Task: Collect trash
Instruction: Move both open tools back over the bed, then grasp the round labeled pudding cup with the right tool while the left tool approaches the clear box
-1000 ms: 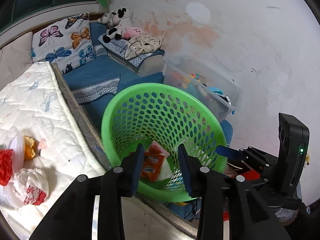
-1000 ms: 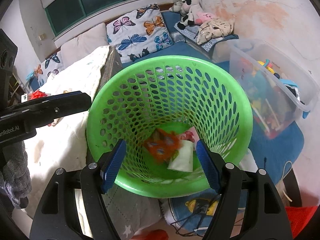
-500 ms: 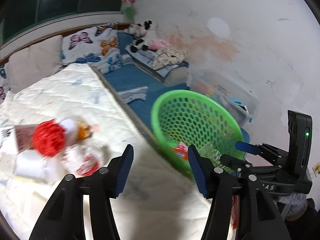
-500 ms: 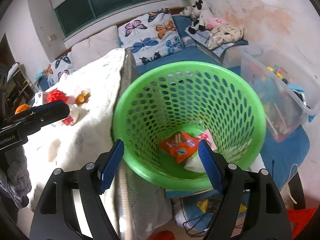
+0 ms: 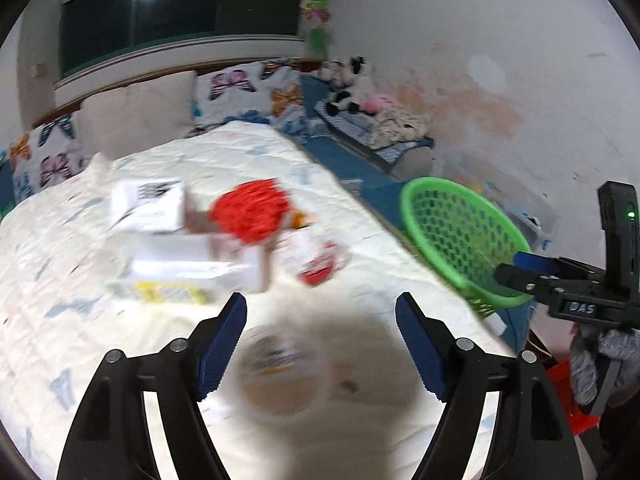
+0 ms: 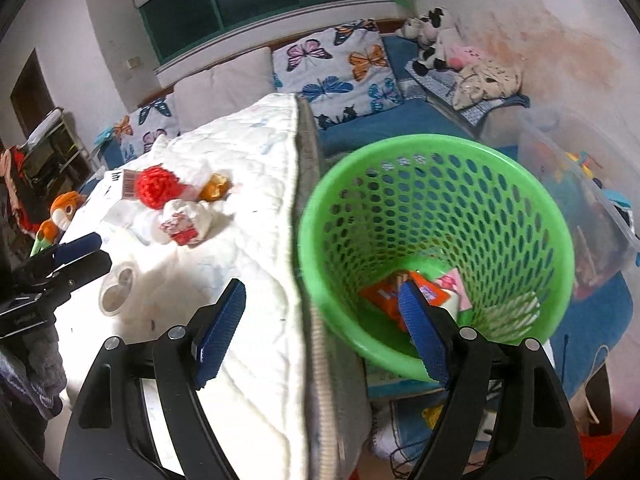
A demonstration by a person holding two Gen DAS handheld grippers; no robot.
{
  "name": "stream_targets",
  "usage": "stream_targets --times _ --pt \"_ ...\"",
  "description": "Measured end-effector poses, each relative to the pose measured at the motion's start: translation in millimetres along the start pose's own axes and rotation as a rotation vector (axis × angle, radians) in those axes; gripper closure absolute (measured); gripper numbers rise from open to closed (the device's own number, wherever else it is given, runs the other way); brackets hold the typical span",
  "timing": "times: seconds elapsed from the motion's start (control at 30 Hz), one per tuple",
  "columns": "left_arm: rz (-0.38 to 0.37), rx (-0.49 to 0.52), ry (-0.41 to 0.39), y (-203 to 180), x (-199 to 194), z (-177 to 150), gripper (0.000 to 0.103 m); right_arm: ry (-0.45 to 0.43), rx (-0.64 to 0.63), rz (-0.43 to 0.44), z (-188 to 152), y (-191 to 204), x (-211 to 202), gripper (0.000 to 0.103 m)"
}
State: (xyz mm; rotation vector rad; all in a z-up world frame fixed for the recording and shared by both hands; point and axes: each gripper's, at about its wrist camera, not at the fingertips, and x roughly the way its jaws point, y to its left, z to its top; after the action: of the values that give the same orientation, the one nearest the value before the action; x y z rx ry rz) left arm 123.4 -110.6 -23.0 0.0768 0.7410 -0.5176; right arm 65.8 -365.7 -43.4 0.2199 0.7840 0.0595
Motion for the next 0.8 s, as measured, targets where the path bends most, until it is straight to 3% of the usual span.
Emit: stream_targets --times 0.37,0.8 --pt "0.12 -0.167 0.001 83 -24 -27 0.029 0.03 -0.087 0.091 -4 56 11 0.022" --pt "0.172 -0.263 -0.01 124 -37 -40 0.029 0.096 -0.213 0.249 -16 140 38 0.02"
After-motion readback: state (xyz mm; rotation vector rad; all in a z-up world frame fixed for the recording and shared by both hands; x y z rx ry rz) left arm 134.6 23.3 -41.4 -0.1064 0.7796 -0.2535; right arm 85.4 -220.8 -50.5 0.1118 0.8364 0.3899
